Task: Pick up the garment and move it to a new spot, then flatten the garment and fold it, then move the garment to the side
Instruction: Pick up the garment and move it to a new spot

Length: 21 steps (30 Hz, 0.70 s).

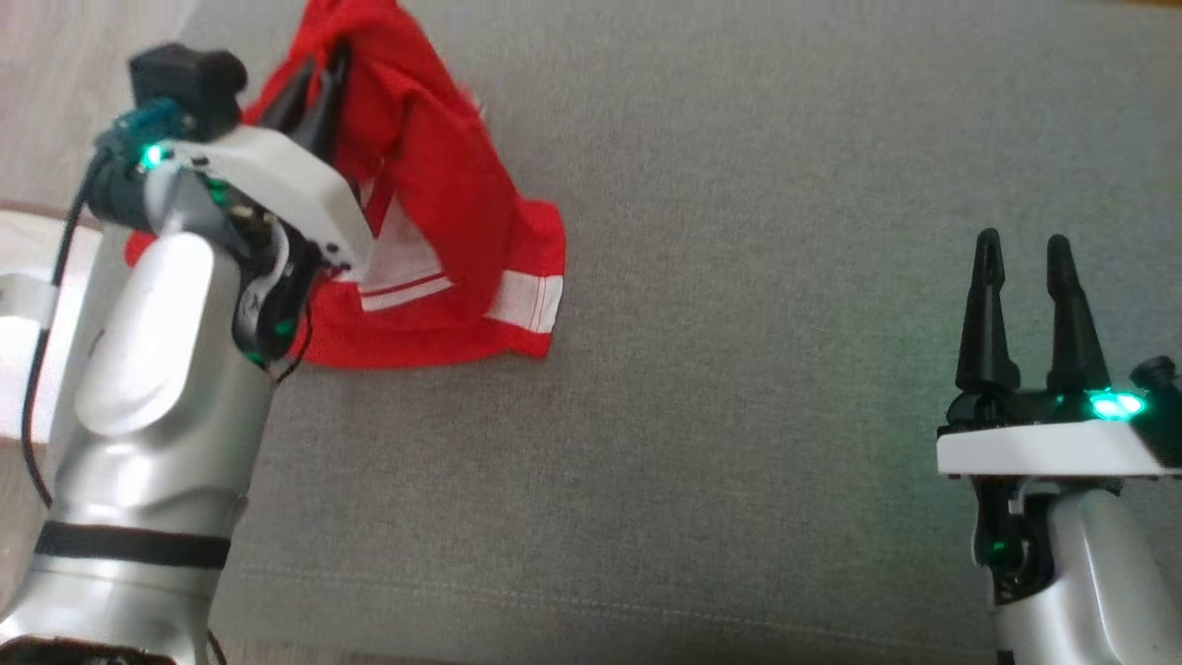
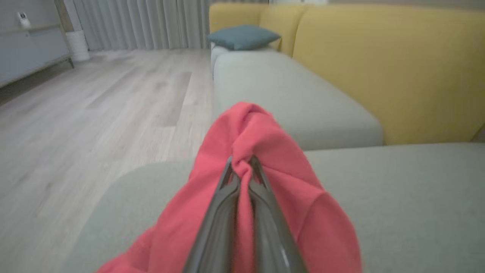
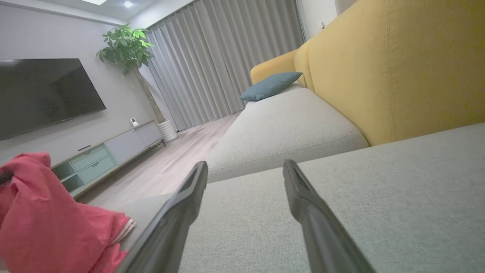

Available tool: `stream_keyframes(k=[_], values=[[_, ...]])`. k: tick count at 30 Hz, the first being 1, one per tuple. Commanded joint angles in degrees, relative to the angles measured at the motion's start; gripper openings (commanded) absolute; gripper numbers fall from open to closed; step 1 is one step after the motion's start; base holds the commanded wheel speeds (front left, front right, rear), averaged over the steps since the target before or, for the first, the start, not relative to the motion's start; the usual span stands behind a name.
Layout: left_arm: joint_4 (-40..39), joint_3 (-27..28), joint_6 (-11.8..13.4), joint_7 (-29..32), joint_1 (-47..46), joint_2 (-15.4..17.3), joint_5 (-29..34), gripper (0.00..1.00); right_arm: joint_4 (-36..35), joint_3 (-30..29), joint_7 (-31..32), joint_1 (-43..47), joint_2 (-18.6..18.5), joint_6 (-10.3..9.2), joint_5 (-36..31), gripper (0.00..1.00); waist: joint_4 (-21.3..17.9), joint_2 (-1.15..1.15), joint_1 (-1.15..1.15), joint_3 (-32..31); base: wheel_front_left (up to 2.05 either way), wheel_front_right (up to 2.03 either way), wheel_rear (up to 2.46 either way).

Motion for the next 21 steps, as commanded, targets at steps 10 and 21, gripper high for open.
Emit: stream_keyframes(k=[10,21], values=[[-17.92,3.70,4.98,-3.76,0.47,1.74,-0.16,0.00,-1.32,2.45,-0.61,1.69,-0.32,0.44,2.26,1.00,-4.30,0.00,0.00,-6.84,0.00,0.00,0.00],[-23.18,0.38,7.59,0.34,1.40,-0.48,0.99,0.00,-4.67,2.81,-0.61,0.34,-0.32,0.44,4.13,1.00,-14.65,0.00,0.00,-6.66,0.00,0.00,0.00]])
